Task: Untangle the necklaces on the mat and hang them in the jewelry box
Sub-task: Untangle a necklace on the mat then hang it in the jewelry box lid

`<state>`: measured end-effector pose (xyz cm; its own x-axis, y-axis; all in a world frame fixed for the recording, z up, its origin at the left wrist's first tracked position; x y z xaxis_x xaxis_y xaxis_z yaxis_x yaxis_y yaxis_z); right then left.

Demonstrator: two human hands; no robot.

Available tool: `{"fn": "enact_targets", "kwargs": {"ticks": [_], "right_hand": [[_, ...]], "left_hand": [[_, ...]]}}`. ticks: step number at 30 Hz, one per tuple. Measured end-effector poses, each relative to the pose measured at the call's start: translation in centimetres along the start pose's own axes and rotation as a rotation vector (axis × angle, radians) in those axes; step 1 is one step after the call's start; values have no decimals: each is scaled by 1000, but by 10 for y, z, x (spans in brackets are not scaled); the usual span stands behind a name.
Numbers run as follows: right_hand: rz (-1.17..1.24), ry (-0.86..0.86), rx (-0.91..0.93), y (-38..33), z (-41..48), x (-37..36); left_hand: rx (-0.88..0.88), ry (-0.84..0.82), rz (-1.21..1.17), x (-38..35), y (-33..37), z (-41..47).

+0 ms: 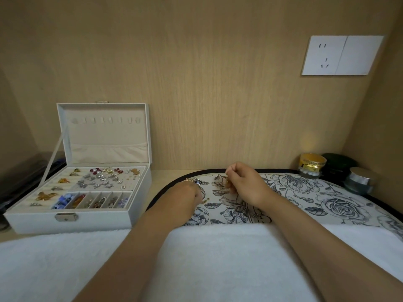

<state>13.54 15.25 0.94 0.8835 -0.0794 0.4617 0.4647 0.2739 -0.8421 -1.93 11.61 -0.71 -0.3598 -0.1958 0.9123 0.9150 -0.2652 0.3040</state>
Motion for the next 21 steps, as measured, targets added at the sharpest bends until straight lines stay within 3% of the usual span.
{"fn": "enact_targets", "kwargs": {"ticks": [4, 6, 8, 11, 14, 21], "right_hand": [[-60, -50, 39, 0, 2, -2], [-79, -86, 67, -3, 2, -3], [-78, -124, 70, -5, 2, -4], [-59, -172, 84, -9, 4, -6], [-42, -207, 109, -17, 4, -9], [19, -270, 86, -16, 2, -18]], "left_hand": [[89, -1, -315, 6, 0, -6], [47, -11, -315, 7, 6, -7], [20, 97, -302, 18, 11, -5], [119, 267, -563, 28, 12, -2], [208, 250, -786, 18, 16, 2], [274, 223, -827, 16, 12, 4]]}}
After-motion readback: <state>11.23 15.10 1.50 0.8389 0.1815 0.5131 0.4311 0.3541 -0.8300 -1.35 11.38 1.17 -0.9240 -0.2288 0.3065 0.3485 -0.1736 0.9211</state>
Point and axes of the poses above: each hand's wrist, its own z-axis towards the middle knuckle, its own x-axis out of the back of the hand, y = z × x, the point moved 10 cm from there along z, towards the middle knuckle, and after that the axes turned 8 degrees about y, right-handed, at the moved point
